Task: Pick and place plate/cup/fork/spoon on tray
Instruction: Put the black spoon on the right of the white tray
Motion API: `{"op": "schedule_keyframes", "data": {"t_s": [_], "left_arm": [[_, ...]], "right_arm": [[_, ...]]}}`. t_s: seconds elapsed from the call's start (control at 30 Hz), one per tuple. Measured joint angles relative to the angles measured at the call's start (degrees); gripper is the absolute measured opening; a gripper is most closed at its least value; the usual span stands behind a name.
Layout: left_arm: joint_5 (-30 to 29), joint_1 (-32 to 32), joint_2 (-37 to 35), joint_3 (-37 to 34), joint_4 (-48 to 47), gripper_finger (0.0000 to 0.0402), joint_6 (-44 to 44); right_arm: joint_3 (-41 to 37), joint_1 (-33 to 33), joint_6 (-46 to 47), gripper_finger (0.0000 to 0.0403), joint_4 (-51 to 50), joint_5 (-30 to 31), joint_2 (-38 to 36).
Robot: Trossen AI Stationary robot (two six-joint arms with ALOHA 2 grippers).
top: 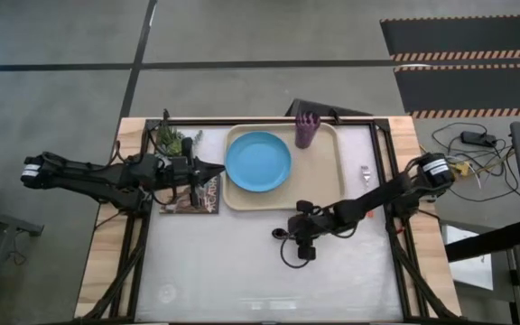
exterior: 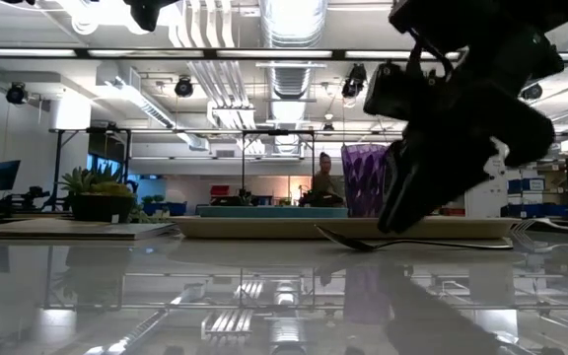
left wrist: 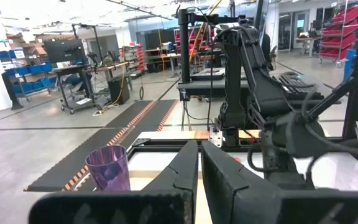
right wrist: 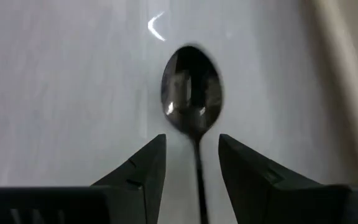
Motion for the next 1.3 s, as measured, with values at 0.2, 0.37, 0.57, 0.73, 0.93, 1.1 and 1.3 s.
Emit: {"op": "schedule_keyframes", "data": {"t_s": [0.2, 0.37, 0.57, 0.73, 0.93, 1.1, 1.3], "left_arm": [[0.01, 0.0, 0.0, 0.0, -0.02, 0.0003, 0.0], [-0.01, 0.0, 0.0, -0.02, -0.04, 0.0003, 0.02], [-0.01, 0.0, 0.0, -0.02, -0.04, 0.0003, 0.02], [-0.01, 0.0, 0.0, -0.02, -0.04, 0.0003, 0.02], [-0.01, 0.0, 0.0, -0.02, -0.07, 0.0003, 0.02], [-0.01, 0.0, 0.02, -0.04, -0.13, 0.0003, 0.02], [-0.03, 0.0, 0.01, -0.07, -0.12, 0.0003, 0.02]], "right_arm": [[1.14, -0.07, 0.14, 0.0118, -0.58, 0.43, 3.4], [1.34, -0.13, 0.18, 0.0083, -1.06, 0.42, 3.5], [1.34, -0.17, -0.06, 0.0016, -1.82, 0.76, 3.48], [2.05, -0.16, 1.56, 0.001, -2.89, -0.71, 2.54], [4.21, -0.12, 2.4, 0.0009, -3.39, -0.94, -1.98], [6.5, -0.11, 5.47, 0.0009, -7.25, 3.93, -6.02], [7.13, -0.17, 7.57, 0.0009, -10.05, 7.56, -11.04]]}}
